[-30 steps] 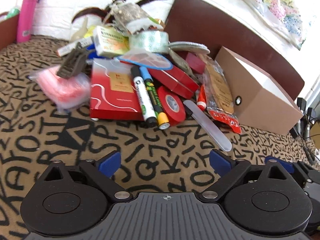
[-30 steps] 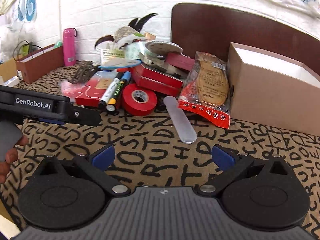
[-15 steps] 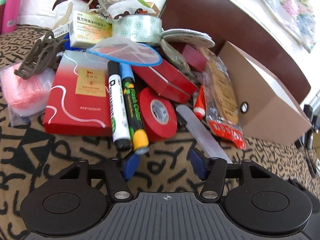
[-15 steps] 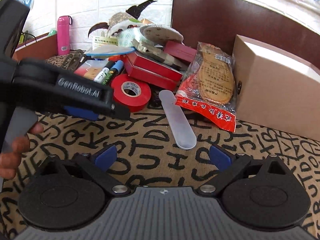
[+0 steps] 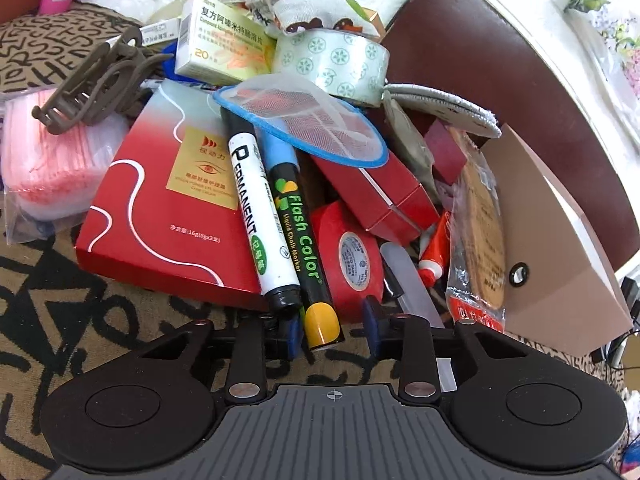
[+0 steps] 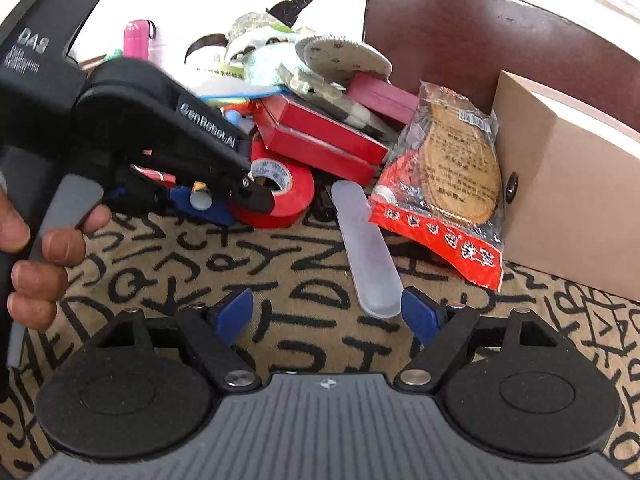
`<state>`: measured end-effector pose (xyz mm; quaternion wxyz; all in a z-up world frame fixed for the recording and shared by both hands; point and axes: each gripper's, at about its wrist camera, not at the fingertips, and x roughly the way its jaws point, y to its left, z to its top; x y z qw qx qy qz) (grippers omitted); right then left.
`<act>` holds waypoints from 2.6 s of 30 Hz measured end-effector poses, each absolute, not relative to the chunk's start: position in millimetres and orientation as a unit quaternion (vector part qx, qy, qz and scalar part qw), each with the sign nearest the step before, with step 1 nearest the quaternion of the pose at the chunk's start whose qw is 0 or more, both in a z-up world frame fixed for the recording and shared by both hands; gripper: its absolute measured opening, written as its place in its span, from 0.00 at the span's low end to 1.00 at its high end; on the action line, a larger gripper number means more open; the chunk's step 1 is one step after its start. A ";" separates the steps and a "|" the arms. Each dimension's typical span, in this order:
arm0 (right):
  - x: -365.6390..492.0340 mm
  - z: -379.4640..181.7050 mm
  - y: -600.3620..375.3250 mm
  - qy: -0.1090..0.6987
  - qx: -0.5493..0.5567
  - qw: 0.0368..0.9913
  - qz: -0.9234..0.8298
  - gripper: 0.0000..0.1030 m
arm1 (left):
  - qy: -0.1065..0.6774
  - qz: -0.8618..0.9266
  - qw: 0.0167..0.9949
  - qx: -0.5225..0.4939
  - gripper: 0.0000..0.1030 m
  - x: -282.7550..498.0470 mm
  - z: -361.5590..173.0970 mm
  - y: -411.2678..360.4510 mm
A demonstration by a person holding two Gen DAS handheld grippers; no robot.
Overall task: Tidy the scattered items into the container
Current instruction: 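Grasp the white marker with the left gripper, then grasp the blue Flash Color marker with the right gripper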
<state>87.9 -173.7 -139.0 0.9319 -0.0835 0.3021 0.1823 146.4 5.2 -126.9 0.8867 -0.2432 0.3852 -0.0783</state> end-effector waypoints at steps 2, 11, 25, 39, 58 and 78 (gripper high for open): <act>86.4 -136.4 -173.6 0.295 -0.081 0.933 0.187 0.77 | 0.386 -0.084 0.883 -0.253 0.27 145.5 -128.6 9.9; 96.6 -127.4 -150.8 0.279 -0.095 0.926 0.235 0.71 | 0.390 -0.090 0.884 -0.240 0.14 129.6 -123.4 32.2; 83.2 -117.0 -132.1 0.302 -0.054 0.909 0.282 0.61 | 0.369 -0.072 0.895 -0.239 0.52 86.6 -97.3 77.5; 85.8 -108.8 -80.1 0.286 -0.074 0.898 0.325 0.57 | 0.357 -0.086 0.915 -0.164 0.42 127.0 -82.5 67.7; 100.3 -118.8 -93.3 0.323 -0.041 0.899 0.293 0.31 | 0.374 -0.102 0.911 -0.143 0.21 131.0 -87.2 58.6; 111.9 -110.4 -78.3 0.311 -0.065 0.909 0.271 0.37 | 0.365 -0.080 0.915 -0.151 0.28 135.0 -87.2 69.0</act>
